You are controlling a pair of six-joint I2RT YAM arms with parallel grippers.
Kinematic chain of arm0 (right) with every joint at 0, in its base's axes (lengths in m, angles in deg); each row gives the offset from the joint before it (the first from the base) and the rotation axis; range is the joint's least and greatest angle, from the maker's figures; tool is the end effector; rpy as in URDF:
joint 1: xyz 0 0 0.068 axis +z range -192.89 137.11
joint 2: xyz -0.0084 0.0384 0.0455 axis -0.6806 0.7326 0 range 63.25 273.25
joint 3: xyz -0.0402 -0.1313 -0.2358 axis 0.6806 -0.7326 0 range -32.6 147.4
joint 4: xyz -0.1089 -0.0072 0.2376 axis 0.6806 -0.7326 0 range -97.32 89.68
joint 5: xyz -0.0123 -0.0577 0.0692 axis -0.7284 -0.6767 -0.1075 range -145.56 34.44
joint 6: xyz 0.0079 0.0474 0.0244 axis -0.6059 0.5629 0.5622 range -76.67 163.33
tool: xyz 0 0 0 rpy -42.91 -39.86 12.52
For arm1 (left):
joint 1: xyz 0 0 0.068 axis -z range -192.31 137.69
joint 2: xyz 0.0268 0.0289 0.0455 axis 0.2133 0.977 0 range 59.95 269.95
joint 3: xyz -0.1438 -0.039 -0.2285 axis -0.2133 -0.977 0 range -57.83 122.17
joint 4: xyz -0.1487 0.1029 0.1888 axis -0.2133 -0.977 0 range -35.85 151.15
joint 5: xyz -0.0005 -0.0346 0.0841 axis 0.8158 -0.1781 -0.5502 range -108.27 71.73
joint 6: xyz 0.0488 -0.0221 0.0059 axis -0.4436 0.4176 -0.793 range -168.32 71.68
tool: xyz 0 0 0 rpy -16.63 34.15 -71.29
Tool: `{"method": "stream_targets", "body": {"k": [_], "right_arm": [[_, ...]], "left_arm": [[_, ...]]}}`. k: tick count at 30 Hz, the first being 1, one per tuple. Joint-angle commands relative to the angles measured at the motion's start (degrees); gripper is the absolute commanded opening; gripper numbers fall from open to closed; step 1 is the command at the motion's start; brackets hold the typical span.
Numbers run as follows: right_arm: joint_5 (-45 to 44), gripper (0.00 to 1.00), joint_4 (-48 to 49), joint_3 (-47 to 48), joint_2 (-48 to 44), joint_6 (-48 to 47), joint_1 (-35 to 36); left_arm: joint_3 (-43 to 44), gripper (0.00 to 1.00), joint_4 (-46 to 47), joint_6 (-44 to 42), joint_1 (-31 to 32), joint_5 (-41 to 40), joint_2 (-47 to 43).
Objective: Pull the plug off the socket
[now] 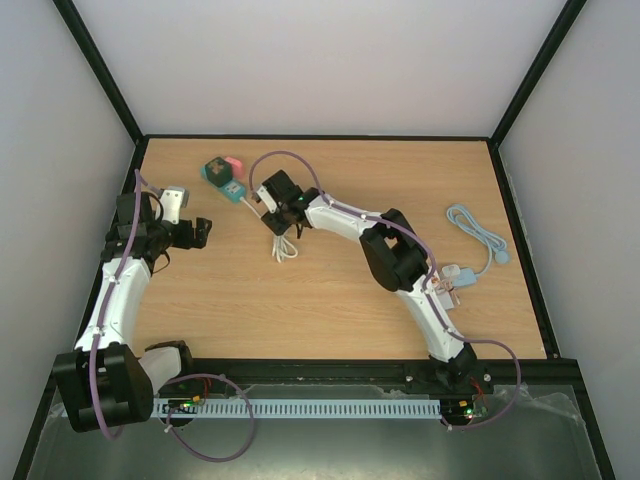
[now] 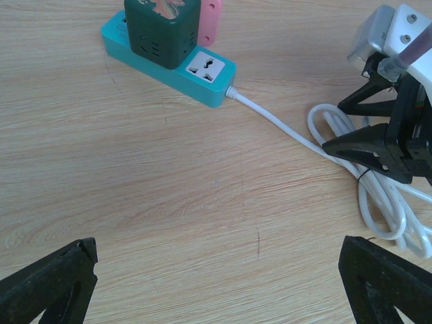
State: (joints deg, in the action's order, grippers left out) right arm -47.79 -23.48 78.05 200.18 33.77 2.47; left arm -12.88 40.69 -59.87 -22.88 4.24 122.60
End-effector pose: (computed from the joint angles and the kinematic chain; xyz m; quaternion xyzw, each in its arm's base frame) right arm 0.3692 0.3806 0.1562 -0.4525 0.8195 0.1668 0.3095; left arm 0.2329 0.0296 0.2646 0.0929 0.8814 -0.0900 0.4543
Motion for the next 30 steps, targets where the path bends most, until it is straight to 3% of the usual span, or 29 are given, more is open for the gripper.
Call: {"method": "stream_targets", "body": {"k": [1,10,30], "right_arm": [[2.28,0.53,-4.26,-4.45,-2.32,1.38,0.17],[3.17,0.52,-3.25,-14.06,-9.06,1.77,0.15],[6.65,0.52,4.53,-45.49,-29.21,3.77,0.23]], "left_arm": [[-0.15,1.00,0.17,-0.15,-0.27,0.37,-0.53],[-0.21,1.00,-0.29,-0.84,-0.30,1.02,-0.69],[0.40,1.00,-3.18,-6.29,0.21,5.61,-0.95]]}}
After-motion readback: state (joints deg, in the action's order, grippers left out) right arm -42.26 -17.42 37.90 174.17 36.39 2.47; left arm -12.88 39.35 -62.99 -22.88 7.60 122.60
